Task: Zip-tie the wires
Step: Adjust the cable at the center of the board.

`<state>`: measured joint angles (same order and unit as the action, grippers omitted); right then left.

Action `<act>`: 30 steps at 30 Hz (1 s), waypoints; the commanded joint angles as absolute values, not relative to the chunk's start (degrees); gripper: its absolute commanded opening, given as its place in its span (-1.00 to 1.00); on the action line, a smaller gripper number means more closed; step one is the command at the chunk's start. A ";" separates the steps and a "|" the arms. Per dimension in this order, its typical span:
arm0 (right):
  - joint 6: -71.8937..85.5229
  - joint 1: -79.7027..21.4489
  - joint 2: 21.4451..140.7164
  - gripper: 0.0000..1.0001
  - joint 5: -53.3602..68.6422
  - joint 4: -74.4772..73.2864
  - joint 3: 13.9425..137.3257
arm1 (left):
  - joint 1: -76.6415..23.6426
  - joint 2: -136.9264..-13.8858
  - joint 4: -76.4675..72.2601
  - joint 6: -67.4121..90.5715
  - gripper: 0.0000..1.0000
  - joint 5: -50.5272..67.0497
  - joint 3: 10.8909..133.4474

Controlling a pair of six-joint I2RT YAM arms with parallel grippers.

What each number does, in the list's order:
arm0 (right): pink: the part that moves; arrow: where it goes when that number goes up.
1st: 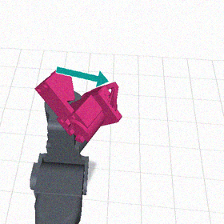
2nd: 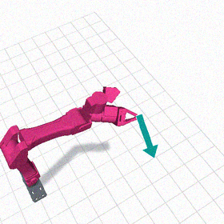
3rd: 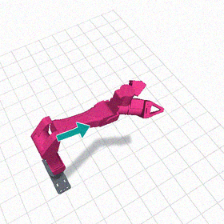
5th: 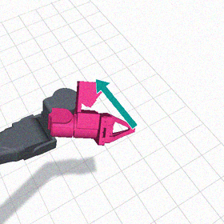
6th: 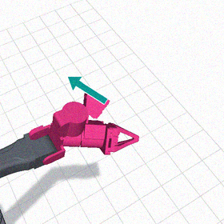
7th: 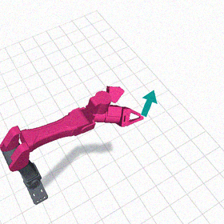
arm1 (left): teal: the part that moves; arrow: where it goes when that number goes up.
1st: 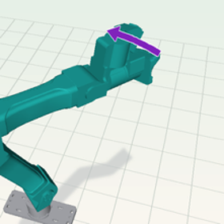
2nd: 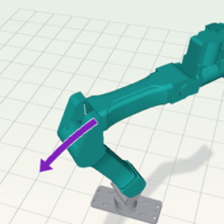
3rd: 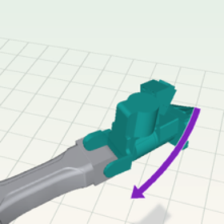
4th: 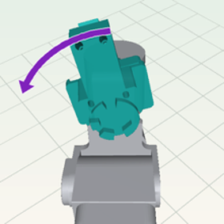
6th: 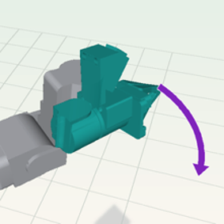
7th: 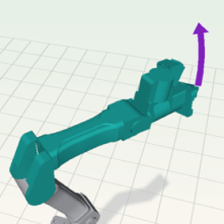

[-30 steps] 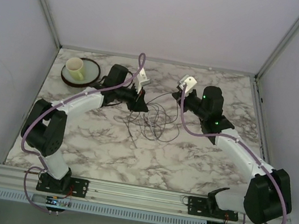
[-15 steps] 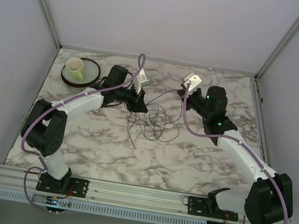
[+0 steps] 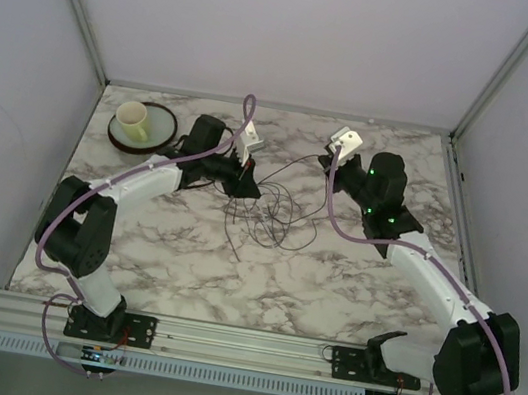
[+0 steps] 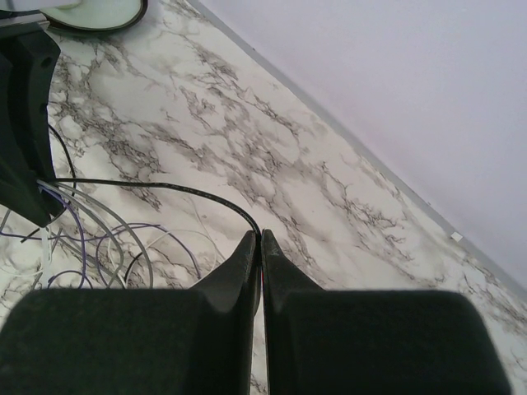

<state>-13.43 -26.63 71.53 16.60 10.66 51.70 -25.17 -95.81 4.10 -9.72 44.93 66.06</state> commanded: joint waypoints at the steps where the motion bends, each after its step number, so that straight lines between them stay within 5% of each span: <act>1: -12.87 -25.66 70.01 -1.00 17.19 13.03 52.49 | -24.70 -93.69 3.66 -10.11 -0.96 44.96 65.39; 7: -12.16 -25.53 71.42 -1.00 18.62 10.61 52.32 | -24.61 -92.62 3.89 -9.85 -1.00 44.81 65.37; 13: -11.29 -25.32 71.63 -0.33 18.24 8.23 52.33 | -24.61 -92.05 5.63 -10.28 -1.00 44.69 66.13; 30: -9.24 -23.44 57.15 0.14 22.04 5.98 46.43 | -23.82 -92.37 7.24 -10.49 -1.00 43.24 66.99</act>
